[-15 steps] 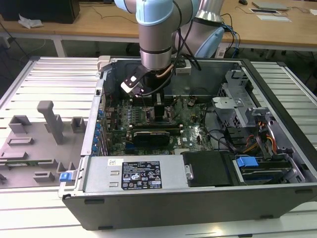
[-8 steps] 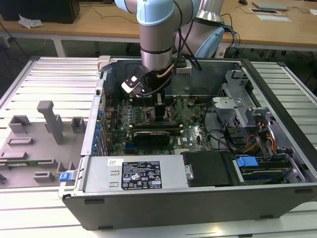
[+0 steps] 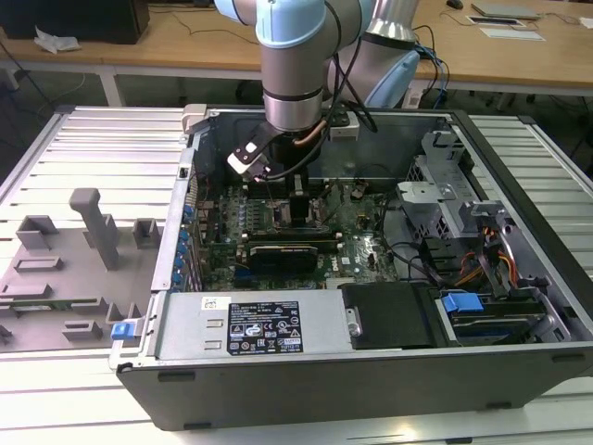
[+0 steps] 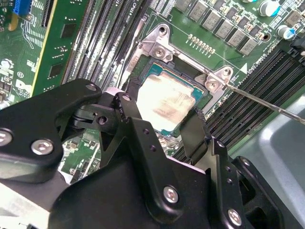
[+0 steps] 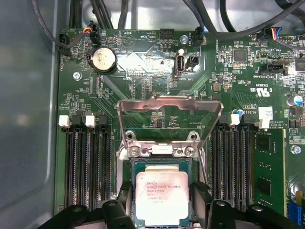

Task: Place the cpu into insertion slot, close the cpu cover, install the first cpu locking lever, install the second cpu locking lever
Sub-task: 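Place the cpu into insertion slot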

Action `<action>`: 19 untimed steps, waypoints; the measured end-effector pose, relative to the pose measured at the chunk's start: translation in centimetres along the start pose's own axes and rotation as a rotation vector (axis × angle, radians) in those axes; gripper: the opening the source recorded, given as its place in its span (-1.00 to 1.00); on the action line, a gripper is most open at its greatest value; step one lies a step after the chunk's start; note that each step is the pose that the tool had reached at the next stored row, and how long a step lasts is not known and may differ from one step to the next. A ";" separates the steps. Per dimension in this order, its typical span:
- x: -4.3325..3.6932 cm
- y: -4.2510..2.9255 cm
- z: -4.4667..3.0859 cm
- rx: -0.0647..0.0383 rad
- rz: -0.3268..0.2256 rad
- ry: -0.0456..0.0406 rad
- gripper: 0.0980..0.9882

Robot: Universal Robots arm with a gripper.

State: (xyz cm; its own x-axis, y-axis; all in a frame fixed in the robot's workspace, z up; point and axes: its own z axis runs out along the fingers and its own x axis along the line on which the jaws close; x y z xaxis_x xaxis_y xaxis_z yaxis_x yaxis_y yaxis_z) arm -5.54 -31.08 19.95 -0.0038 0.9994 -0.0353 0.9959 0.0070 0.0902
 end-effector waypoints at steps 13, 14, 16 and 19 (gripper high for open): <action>-0.02 0.05 -0.49 0.000 0.000 0.0000 -0.01; -0.02 0.05 -0.49 0.000 0.000 -0.0001 -0.01; -0.03 0.04 -0.51 0.000 0.000 -0.0005 -0.27; -0.02 0.05 -0.50 0.000 0.000 0.0000 -0.41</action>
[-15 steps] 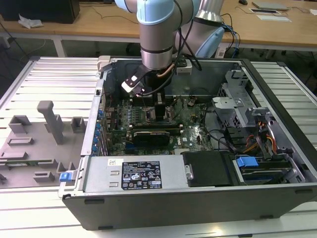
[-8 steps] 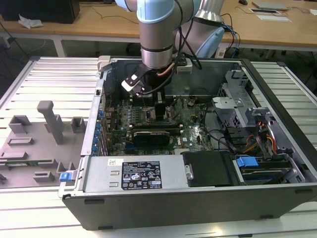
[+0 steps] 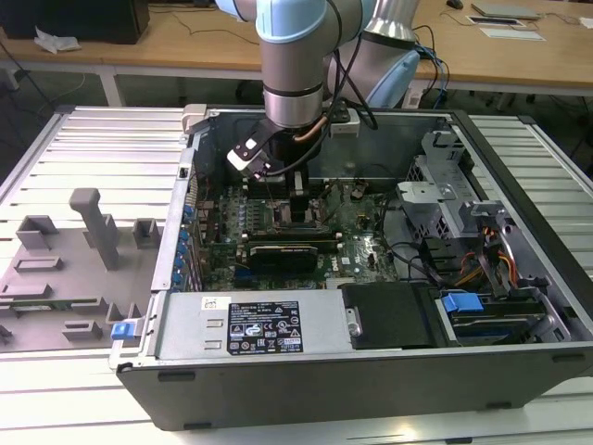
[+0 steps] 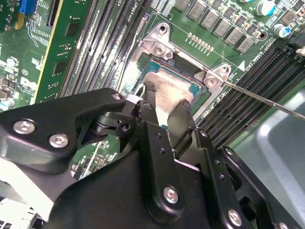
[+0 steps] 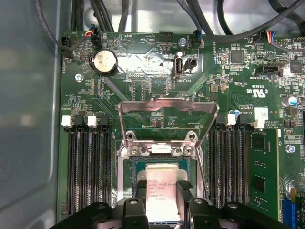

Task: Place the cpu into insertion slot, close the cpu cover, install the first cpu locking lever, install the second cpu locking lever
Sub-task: 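Place the cpu into insertion slot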

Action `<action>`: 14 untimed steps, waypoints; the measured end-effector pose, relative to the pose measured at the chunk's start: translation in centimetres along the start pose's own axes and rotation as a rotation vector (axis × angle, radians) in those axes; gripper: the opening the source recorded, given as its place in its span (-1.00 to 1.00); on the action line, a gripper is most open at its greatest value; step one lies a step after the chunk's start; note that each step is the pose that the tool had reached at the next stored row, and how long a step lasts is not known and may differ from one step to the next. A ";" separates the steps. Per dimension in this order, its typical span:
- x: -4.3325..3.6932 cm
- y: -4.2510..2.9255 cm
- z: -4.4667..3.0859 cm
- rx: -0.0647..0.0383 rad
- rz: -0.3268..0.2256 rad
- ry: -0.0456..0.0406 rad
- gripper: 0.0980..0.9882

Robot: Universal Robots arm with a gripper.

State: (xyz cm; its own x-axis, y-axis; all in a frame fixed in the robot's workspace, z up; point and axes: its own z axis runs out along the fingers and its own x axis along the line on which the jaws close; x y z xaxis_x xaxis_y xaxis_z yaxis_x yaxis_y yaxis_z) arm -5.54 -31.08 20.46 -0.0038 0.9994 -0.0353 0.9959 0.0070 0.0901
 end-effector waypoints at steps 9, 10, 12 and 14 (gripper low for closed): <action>0.00 0.00 -0.02 0.000 0.000 0.0000 -0.24; 0.00 0.00 -0.02 0.000 0.000 0.0000 -0.24; 0.00 0.00 -0.02 0.000 0.000 0.0002 -0.21; 0.00 0.00 -0.03 0.000 0.000 0.0000 -0.07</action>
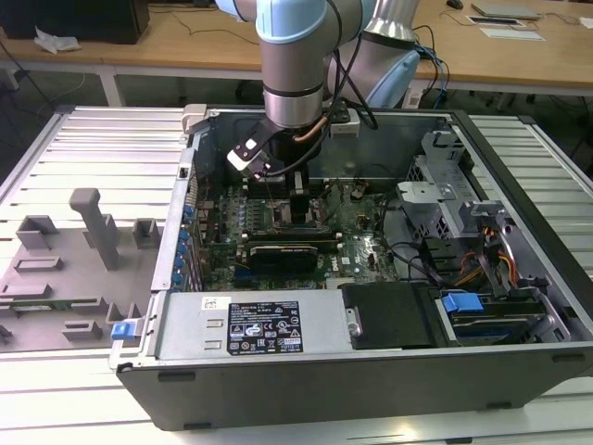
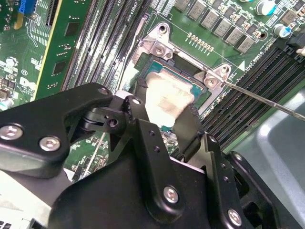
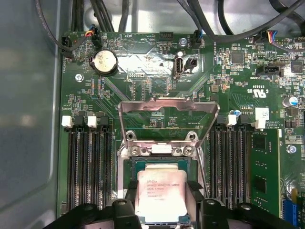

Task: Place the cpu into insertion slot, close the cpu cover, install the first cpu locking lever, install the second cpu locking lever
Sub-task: 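Place the cpu into insertion slot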

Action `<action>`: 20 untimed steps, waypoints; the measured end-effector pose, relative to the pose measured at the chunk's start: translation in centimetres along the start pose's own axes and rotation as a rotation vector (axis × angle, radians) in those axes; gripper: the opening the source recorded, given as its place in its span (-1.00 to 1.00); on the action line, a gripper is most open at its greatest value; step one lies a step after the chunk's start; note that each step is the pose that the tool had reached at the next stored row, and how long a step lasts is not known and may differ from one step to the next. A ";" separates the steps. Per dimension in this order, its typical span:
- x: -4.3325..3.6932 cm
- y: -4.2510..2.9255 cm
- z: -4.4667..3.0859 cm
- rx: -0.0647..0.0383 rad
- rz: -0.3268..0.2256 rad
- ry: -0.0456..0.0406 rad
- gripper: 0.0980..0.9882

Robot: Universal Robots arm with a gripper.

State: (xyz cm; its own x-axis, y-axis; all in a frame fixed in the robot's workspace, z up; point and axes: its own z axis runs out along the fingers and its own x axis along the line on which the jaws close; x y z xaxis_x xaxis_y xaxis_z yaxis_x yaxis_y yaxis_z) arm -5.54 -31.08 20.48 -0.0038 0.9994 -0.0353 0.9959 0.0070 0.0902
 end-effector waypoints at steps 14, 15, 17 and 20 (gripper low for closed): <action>0.01 0.03 0.27 0.000 0.002 0.0131 -0.07; 0.01 0.03 0.28 0.000 0.002 0.0135 -0.07; 0.01 0.03 0.28 0.000 0.002 0.0136 -0.07; 0.01 0.05 0.14 0.000 0.002 0.0141 -0.07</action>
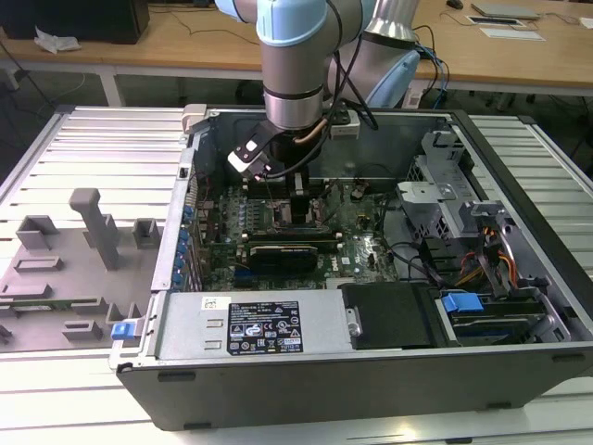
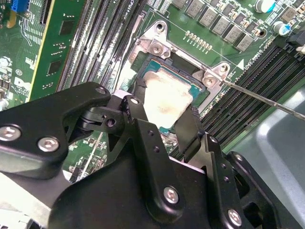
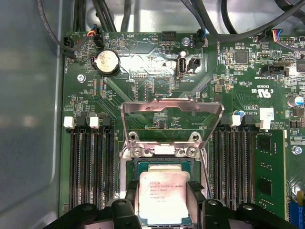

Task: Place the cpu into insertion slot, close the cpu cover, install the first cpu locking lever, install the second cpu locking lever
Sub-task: 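Place the cpu into insertion slot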

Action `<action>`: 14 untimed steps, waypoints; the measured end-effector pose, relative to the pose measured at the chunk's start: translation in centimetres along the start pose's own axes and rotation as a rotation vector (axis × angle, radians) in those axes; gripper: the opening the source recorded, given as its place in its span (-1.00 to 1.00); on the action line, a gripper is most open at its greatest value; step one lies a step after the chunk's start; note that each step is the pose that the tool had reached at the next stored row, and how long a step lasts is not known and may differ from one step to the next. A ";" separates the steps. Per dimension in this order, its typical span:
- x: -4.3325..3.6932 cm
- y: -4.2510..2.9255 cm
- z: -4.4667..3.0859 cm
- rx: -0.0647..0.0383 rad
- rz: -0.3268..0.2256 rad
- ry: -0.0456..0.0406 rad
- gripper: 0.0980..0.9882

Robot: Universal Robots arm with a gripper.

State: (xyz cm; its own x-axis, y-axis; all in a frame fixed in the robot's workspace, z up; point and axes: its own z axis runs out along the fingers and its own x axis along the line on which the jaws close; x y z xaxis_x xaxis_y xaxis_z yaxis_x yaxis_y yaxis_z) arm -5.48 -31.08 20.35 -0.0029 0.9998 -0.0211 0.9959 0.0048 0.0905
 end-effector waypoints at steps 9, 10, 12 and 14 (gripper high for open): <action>-0.02 0.09 -0.96 0.000 0.000 -0.0003 -0.10; -0.03 0.08 -0.98 0.000 0.000 -0.0003 -0.25; -0.03 0.09 -1.01 0.000 0.000 -0.0002 -0.39; -0.03 0.09 -1.05 0.000 0.000 -0.0003 -0.80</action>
State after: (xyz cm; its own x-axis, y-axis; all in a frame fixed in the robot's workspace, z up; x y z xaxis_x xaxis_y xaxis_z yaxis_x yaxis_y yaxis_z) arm -5.48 -31.08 21.40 -0.0029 0.9998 -0.0214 0.9959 0.0048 0.0903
